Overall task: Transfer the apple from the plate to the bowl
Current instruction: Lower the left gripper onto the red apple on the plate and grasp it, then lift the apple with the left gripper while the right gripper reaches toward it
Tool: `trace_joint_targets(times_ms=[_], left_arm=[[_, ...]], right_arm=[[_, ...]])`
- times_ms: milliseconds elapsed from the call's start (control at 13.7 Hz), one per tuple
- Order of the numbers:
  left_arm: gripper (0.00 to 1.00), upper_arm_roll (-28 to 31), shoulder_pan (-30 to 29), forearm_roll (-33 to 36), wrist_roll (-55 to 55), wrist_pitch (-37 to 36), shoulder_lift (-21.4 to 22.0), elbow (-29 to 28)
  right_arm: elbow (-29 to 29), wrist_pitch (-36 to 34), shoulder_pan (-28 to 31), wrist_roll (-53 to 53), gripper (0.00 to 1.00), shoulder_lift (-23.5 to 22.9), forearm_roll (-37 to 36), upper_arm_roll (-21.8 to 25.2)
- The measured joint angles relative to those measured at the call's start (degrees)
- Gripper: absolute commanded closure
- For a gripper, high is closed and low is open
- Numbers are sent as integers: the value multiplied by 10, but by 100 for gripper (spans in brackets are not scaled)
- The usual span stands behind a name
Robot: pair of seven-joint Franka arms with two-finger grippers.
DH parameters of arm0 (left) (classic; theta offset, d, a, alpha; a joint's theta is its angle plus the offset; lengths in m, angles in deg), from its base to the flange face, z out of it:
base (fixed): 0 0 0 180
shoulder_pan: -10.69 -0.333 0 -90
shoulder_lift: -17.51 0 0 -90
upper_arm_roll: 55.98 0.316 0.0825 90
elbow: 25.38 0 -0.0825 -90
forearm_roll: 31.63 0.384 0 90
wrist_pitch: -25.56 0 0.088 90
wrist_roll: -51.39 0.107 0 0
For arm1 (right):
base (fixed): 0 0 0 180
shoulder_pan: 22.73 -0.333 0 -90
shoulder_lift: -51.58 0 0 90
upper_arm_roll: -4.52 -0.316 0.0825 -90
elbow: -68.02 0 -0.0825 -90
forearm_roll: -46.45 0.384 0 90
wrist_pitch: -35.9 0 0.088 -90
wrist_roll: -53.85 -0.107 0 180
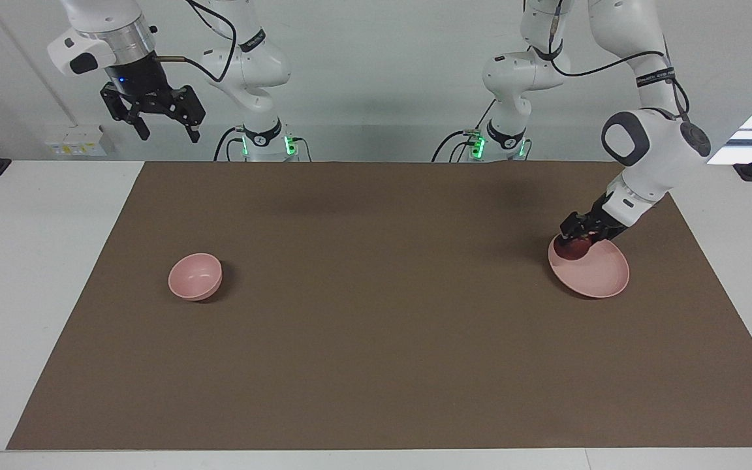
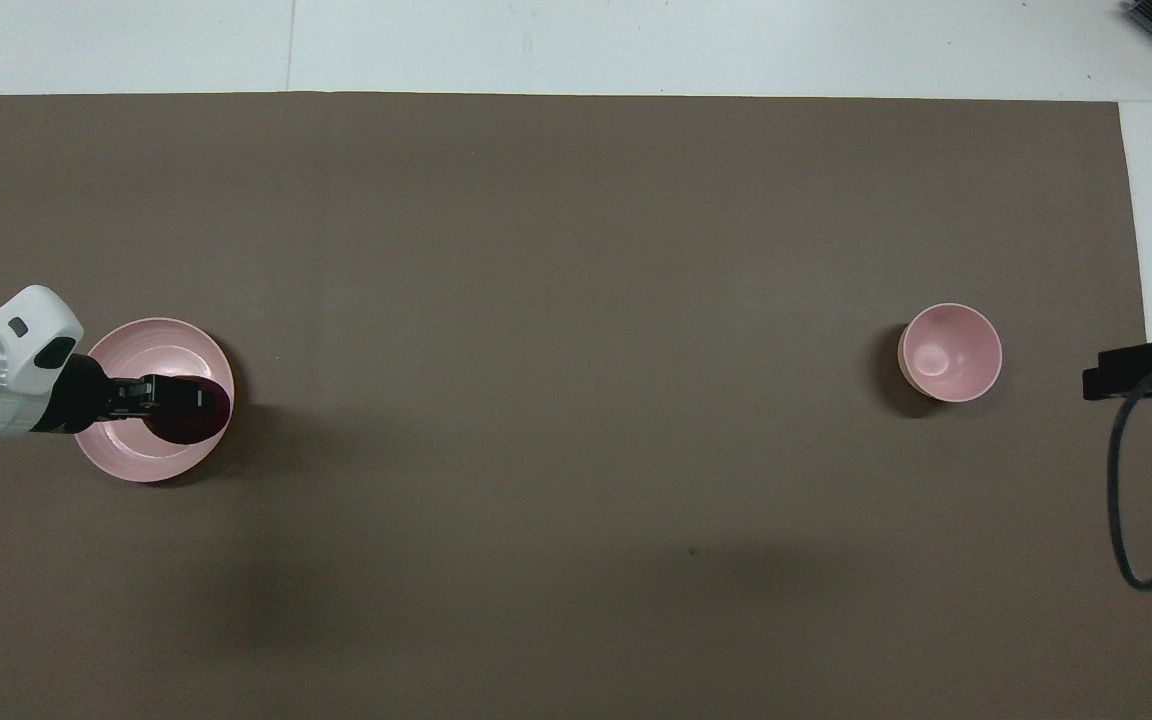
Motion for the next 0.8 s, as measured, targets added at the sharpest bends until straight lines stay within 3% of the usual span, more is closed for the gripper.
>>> trace_joint_targets(times_ms=[510,801], left_arm=[[100,-107,2,-208,-22,-4,10,2],[100,-152,2,-343,-25,-1,11,2]], right_arm=[[-34,27,3,3,0,-4,53,4],[-54,54,2,-59,0,-32,140,4]])
